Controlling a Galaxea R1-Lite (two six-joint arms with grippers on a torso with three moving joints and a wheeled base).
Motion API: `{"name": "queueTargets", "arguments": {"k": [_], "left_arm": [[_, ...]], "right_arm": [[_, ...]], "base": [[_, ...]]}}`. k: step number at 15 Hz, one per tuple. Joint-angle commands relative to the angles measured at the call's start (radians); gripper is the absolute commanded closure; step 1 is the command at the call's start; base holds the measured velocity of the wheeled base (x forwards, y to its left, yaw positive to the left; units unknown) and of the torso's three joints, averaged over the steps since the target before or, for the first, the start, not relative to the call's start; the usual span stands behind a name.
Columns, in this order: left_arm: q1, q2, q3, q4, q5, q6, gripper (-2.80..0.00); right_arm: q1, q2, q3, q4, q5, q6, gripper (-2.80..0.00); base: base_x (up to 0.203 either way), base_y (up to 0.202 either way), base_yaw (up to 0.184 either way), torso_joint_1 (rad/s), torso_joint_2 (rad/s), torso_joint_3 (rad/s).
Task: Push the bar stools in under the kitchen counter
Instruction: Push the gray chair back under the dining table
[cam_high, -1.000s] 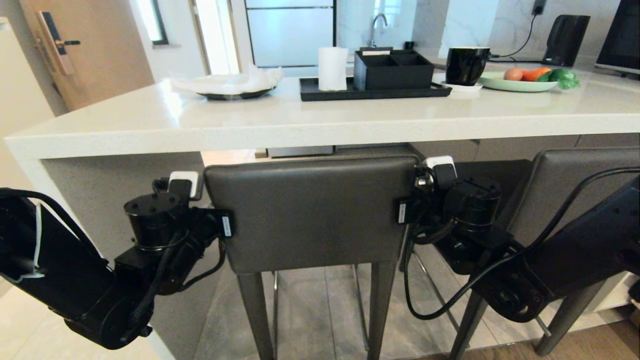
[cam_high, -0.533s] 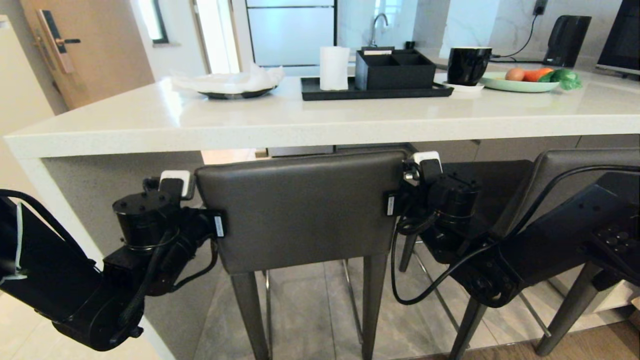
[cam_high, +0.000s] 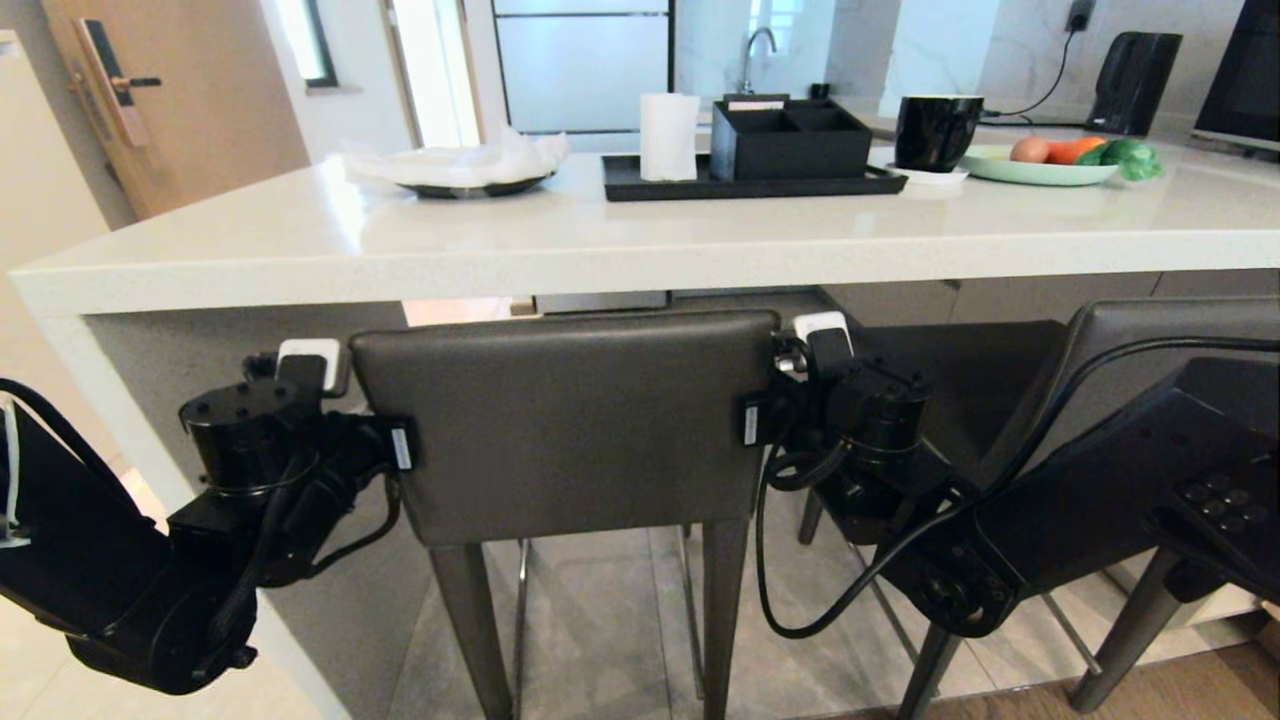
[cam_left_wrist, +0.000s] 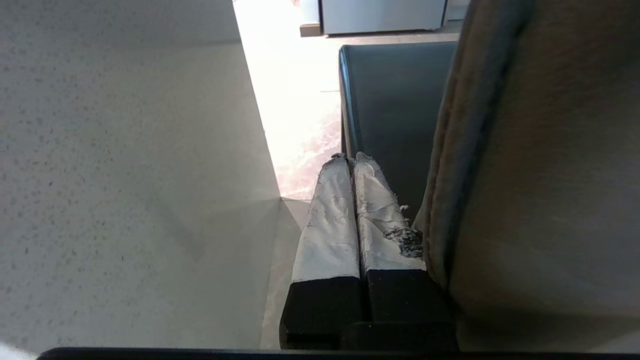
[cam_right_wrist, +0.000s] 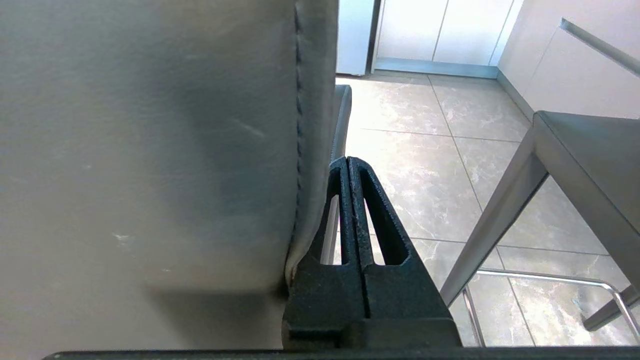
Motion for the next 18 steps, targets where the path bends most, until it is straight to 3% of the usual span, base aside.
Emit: {"name": "queueTargets", "arguments": {"k": [1, 8, 18], "left_arm": [[0.008, -0.009, 0.003, -0.004, -0.001, 0.001, 0.0], [0.013, -0.014, 0.018, -0.006, -0.001, 0.001, 0.0], [0.068, -0.106, 0.091, -0.006, -0.006, -0.01, 0.0]], "right_arm": [[0.027, 0.013, -0.002, -0.002, 0.0, -0.001, 0.0], [0.014, -0.007, 0.017, -0.002, -0.001, -0.001, 0.0], [-0.08, -0.138, 0.182, -0.037, 0.003, 0.008, 0.0]], "base": [[0.0, 0.0, 0.0, 0.0, 0.0, 0.0], [0.0, 0.0, 0.0, 0.0, 0.0, 0.0], [0.0, 0.0, 0.0, 0.0, 0.0, 0.0]]}}
